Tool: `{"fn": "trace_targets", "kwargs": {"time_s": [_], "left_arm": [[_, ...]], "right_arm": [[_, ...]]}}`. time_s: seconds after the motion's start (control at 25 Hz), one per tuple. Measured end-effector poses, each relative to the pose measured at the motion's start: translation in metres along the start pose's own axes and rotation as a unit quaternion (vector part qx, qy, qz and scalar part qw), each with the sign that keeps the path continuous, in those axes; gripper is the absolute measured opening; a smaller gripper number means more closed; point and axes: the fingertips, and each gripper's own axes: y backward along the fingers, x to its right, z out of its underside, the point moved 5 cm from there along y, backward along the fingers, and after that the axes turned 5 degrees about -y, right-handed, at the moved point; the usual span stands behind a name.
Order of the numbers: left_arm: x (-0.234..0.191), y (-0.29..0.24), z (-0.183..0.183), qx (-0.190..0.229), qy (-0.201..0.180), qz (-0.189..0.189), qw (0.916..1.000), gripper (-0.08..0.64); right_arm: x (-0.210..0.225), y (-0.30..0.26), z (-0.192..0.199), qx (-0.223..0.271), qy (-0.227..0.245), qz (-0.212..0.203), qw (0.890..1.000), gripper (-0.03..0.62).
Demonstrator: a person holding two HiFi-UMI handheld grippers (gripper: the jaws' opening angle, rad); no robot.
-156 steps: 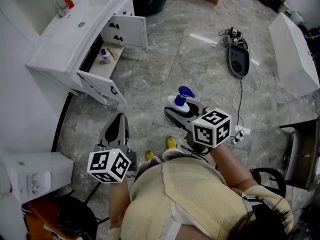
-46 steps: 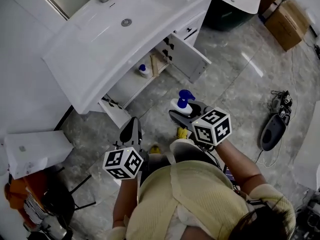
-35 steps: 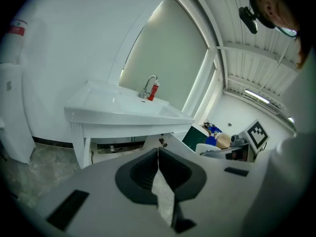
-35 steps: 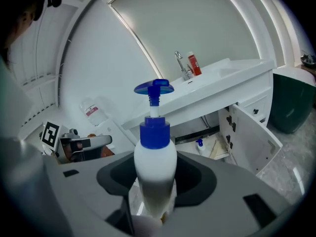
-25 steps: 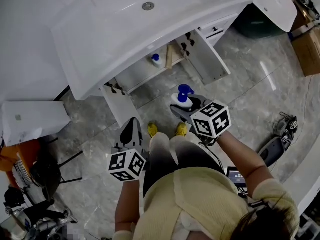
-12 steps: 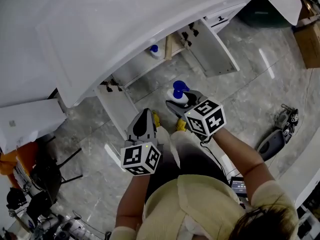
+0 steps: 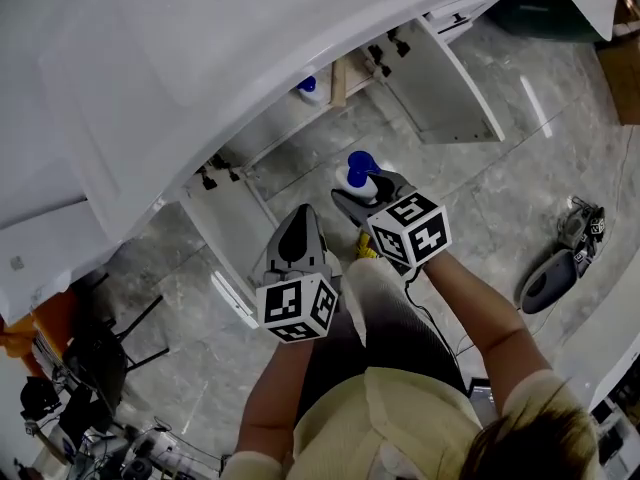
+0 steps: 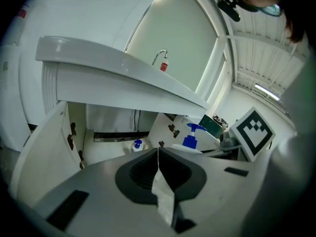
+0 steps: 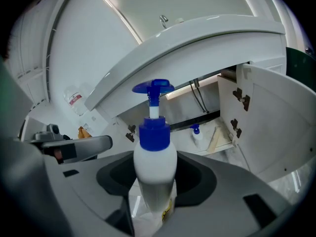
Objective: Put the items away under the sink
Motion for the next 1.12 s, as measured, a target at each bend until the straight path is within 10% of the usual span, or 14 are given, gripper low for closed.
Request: {"fn": "trace_targets", "kwargs": {"time_s": [1.12], "left_arm": [[-0.064,-0.099,0.105,-0.042,0.045,-0.056,0.9965,0.038]], "right_arm": [[0.082,-0.167,0.037,-0.016,0.049,0.013,0.999,0.216]]}}
